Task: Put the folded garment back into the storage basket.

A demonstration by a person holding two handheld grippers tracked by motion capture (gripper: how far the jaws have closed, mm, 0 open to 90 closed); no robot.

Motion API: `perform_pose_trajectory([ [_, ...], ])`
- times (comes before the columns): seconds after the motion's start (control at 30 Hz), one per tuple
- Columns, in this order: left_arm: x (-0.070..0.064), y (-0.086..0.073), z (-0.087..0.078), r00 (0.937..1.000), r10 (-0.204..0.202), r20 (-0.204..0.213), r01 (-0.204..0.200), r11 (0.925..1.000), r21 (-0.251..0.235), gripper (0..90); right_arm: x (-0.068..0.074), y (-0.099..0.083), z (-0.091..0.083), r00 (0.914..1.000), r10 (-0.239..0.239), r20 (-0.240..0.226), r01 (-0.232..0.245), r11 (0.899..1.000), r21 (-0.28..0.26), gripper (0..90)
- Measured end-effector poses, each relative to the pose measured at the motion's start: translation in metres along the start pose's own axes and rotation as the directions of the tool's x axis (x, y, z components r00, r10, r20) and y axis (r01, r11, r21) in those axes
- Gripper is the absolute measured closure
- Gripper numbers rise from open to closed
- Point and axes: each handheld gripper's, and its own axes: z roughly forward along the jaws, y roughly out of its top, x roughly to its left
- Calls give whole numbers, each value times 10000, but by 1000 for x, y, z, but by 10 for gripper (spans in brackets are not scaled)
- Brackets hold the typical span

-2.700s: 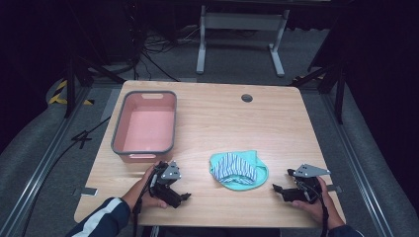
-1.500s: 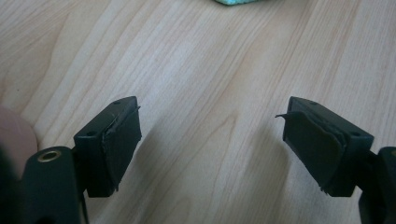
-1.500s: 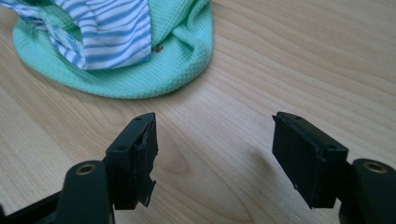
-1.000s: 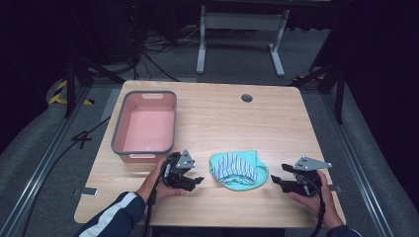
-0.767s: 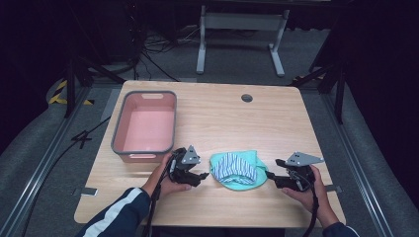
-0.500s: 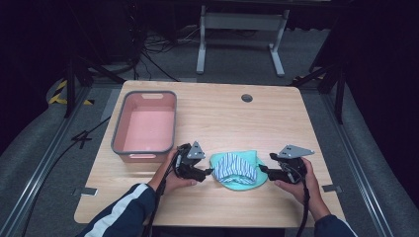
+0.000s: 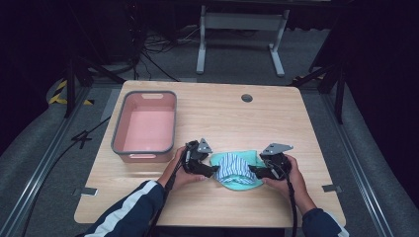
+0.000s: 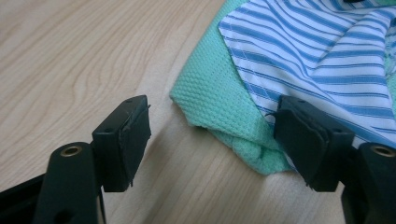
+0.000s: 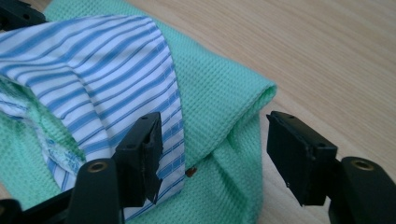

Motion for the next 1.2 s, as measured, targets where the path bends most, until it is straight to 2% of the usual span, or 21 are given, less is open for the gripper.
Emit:
perform_pose_trajectory([
  [0.07, 0, -1, 3, 10000, -23, 65, 22, 9999, 108, 252, 1, -3, 5, 10000, 9, -67, -7, 9997, 231, 345],
  [0.1, 1, -2, 4, 9999, -71, 125, 70, 10000, 9, 243, 1, -4, 7, 10000, -45, -85, 48, 9996, 290, 341],
  [0.17, 0, -2, 4, 9998, -129, 150, 129, 9999, -9, 235, 1, -5, 7, 9998, 128, -129, -126, 9997, 196, 331],
  [0.23, -1, -3, 5, 10000, -3, 1, 3, 10000, -40, 221, 0, -8, 7, 9992, 382, -148, -380, 9992, 101, 326],
  [0.33, -3, -4, 6, 9999, -44, -115, 43, 9999, -116, 201, -2, -10, 8, 9976, 650, -232, -649, 9979, 29, 327],
  [0.57, -4, -4, 7, 9999, -32, -152, 30, 9999, -162, 197, -1, -11, 8, 9974, 696, -183, -696, 9976, -15, 328],
  [0.63, -3, -4, 6, 9999, 15, -144, -17, 9999, -146, 197, 0, -10, 7, 9982, 602, -73, -602, 9982, 6, 300],
  [0.7, -4, -5, 7, 9999, -23, -156, 20, 9998, -196, 196, 2, -9, 7, 9987, 252, 443, -258, 9996, 122, 225],
  [0.73, -4, -5, 7, 9999, -21, -157, 18, 9998, -216, 197, 3, -8, 7, 9985, 212, 507, -219, 9997, 139, 231],
  [0.8, -4, -5, 6, 9999, 13, -157, -16, 9998, -197, 196, 0, -10, 8, 9982, 578, 147, -580, 9983, 105, 268],
  [0.83, -4, -5, 7, 9999, 16, -156, -19, 9998, -202, 197, -3, -12, 8, 9958, 909, -106, -908, 9958, 79, 272],
  [0.9, -4, -5, 7, 9999, 16, -158, -19, 9998, -205, 196, -3, -12, 8, 9961, 854, -231, -854, 9963, 16, 300],
  [1.1, -4, -4, 7, 9999, 64, -108, -66, 9998, -192, 200, 3, -9, 5, 9965, 522, -657, -516, 9986, 108, 547],
  [1.17, -5, -4, 5, 9998, 209, 55, -208, 9997, -158, 255, 6, -8, 5, 9956, 555, -755, -550, 9985, 80, 614],
  [1.2, -5, -4, 5, 9998, 209, 55, -208, 9997, -158, 302, 6, -8, 5, 9956, 555, -755, -550, 9985, 80, 614],
])
